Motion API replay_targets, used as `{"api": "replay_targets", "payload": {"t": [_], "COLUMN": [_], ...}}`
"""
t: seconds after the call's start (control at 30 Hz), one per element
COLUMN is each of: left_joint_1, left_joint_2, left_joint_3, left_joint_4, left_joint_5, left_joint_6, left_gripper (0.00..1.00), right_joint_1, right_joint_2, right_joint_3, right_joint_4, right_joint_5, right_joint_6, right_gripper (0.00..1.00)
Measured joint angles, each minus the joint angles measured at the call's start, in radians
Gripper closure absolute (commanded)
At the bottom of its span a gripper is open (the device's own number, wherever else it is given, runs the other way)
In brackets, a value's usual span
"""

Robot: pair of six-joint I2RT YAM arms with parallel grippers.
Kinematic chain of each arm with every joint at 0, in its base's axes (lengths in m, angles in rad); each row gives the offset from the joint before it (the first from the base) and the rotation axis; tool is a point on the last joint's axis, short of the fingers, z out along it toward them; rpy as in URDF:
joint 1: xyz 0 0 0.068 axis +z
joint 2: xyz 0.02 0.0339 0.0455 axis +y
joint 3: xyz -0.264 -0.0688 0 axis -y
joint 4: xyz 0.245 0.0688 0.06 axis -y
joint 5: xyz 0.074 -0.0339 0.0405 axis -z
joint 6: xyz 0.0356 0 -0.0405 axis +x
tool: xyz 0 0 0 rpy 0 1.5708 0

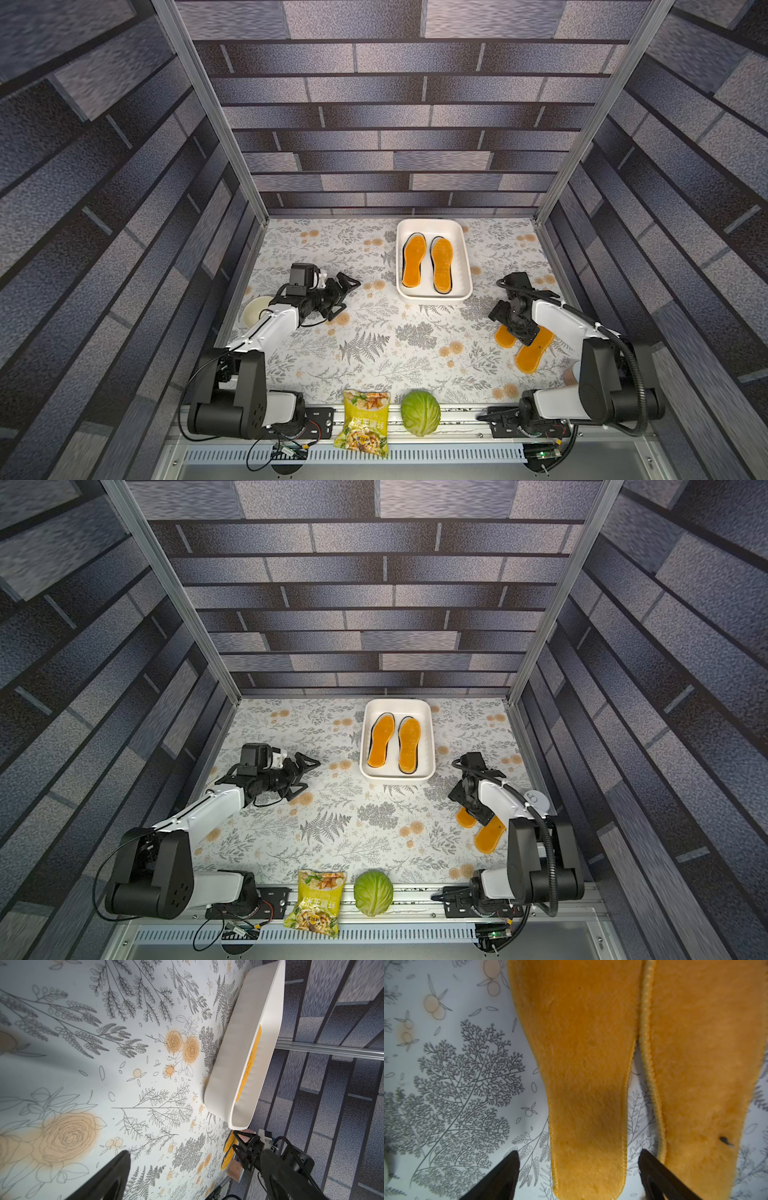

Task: Put the insoles into the storage box
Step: Pick up the insole from the center of the board.

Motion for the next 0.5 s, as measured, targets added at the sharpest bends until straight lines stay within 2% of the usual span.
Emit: {"api": "replay_targets", "payload": {"t": [0.5], "left_joint_1": [0.000], "left_joint_2": [0.000], "left_joint_3": [0.001], "left_joint_4": [-0.002], "left_joint_5": [0.000], "left_joint_6": [0.000], "left_gripper": [0.00], "right_joint_1": [-0.040], "right_joint_2": [0.053], "right_joint_3": [0.005], "right_joint_4": [0.048], "right_joint_5": [-0.026], "right_joint_6": [-0.045], "right_gripper": [0.15]}}
